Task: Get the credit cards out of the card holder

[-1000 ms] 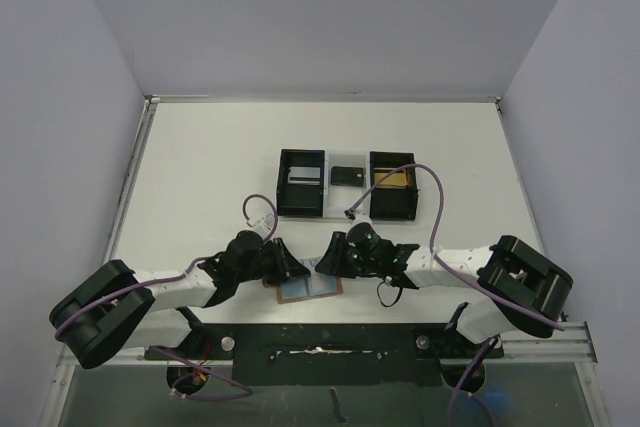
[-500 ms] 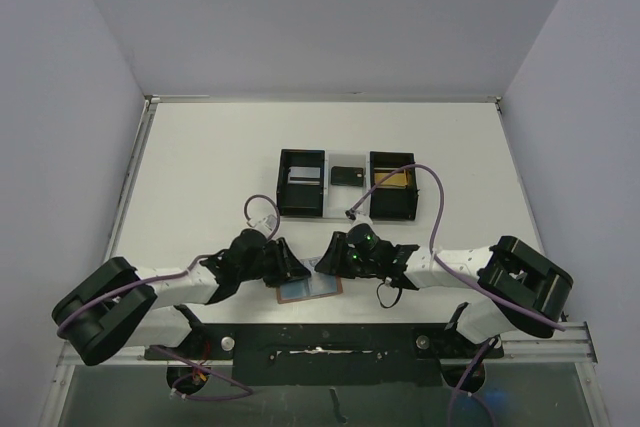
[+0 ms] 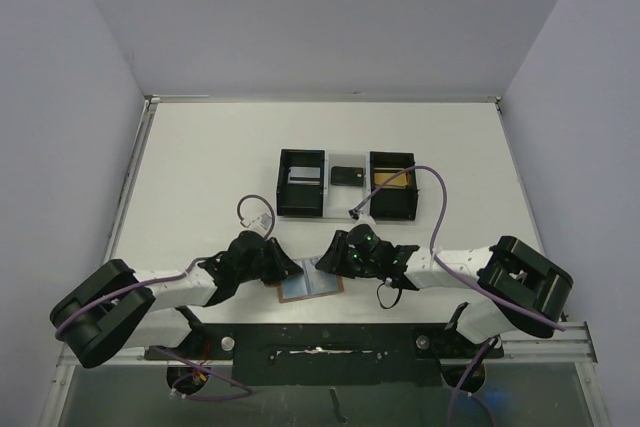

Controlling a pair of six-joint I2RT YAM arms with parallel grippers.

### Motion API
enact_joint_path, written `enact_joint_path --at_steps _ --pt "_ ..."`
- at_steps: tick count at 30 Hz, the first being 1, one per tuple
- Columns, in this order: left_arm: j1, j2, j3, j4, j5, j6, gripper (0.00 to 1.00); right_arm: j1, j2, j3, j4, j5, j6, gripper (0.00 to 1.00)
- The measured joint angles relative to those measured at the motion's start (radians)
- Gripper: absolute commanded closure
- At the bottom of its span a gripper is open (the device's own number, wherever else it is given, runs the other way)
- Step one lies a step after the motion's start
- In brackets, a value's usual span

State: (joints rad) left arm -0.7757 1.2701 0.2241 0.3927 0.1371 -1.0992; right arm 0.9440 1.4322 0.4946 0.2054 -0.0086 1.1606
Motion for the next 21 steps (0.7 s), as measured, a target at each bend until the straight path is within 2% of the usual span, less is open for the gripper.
enact_joint_path --at_steps 2,5,9,16,21 --pt "0.003 -0.014 -0.011 0.003 -0.004 0.000 0.94 0.000 0.000 -0.002 0.003 0.001 0.004 0.69" --pt "0.005 -0.016 -0.018 0.016 -0.002 -0.001 0.76 0.000 -0.001 -0.003 0.004 0.003 0.009 0.69" --pt "0.005 -0.016 -0.026 0.060 0.008 -0.020 0.65 0.000 -0.004 -0.004 0.001 0.011 0.011 0.69" --pt "0.005 0.064 -0.045 0.194 0.064 -0.045 0.65 0.000 -0.005 -0.016 0.018 0.012 0.023 0.69" --pt "0.002 0.143 -0.050 0.302 0.088 -0.082 0.71 0.000 -0.010 -0.022 0.025 0.013 0.026 0.69"
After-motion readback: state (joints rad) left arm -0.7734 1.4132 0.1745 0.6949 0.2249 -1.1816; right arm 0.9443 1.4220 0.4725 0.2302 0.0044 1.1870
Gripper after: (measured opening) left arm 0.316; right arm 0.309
